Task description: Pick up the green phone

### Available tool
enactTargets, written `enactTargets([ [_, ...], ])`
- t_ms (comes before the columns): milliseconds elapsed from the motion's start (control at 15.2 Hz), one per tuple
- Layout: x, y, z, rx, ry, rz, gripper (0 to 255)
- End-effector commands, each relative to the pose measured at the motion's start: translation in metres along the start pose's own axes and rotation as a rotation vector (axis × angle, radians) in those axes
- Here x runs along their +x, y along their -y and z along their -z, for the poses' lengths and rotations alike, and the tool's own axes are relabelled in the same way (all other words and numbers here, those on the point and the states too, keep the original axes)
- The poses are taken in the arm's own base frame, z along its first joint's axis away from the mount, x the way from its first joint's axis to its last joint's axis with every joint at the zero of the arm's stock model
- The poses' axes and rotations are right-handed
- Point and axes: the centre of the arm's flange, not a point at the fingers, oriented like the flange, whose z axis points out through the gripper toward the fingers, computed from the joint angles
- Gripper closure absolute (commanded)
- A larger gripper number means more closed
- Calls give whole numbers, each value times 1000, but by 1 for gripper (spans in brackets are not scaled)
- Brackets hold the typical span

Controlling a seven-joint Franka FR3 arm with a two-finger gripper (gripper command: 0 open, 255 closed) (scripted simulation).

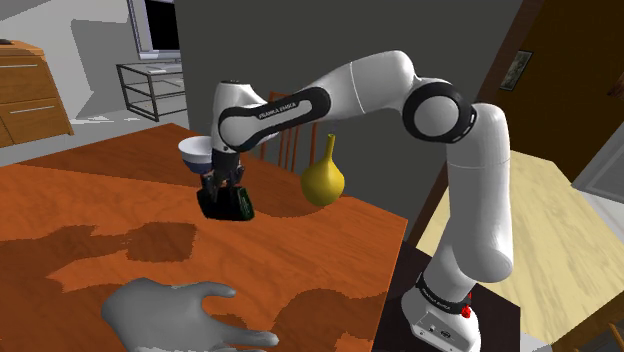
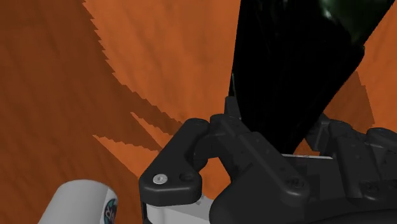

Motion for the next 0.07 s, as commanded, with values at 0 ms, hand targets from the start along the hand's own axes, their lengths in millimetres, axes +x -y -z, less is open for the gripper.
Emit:
enactTargets([
  [0,0,1,4,0,-1,0,255],
])
